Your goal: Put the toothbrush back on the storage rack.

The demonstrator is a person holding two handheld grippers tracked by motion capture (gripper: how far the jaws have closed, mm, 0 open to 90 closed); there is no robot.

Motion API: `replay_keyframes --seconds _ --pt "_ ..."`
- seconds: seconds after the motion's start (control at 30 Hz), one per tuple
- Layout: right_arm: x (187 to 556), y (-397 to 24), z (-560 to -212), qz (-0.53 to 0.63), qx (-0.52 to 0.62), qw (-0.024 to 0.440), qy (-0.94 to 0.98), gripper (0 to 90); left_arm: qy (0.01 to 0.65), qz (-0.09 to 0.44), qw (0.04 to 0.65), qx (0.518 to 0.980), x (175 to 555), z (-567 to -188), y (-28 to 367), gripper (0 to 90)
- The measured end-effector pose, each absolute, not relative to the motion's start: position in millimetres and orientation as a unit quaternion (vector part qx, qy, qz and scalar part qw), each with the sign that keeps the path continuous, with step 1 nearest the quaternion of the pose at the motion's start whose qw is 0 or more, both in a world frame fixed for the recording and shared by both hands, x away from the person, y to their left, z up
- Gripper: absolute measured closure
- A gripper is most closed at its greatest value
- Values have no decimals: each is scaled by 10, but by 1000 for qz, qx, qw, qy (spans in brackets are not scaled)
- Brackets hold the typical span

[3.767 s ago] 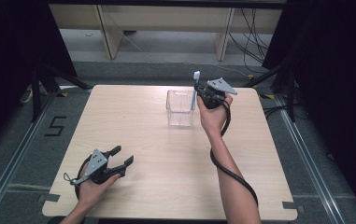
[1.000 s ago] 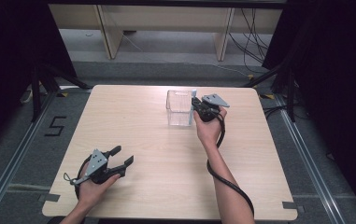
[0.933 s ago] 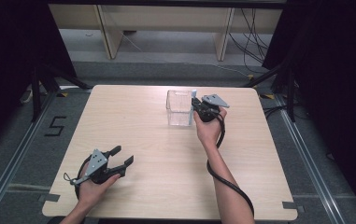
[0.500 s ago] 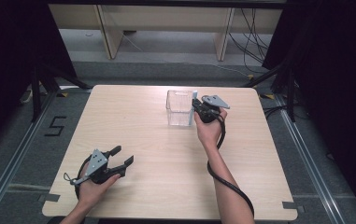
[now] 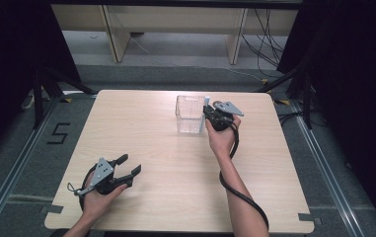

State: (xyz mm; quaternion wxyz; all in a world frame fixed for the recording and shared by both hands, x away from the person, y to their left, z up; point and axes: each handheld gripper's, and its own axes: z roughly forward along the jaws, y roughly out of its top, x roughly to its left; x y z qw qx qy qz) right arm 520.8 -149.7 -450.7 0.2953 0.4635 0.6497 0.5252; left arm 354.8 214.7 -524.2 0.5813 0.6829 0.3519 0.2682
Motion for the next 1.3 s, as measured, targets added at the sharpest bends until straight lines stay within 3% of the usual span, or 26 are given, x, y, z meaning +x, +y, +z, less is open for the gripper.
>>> replay_keyframes --seconds 0.17,0.6,1.3 --pt "5214 -1501 -4506 527 465 289 649 756 352 268 581 683 3548 -5242 2147 320" --pt "5168 -1495 -4476 515 471 282 658 475 351 270 581 683 3546 -5242 2148 320" --pt "4832 -1676 -4480 488 461 262 693 430 351 272 580 683 3542 -5241 2148 320"
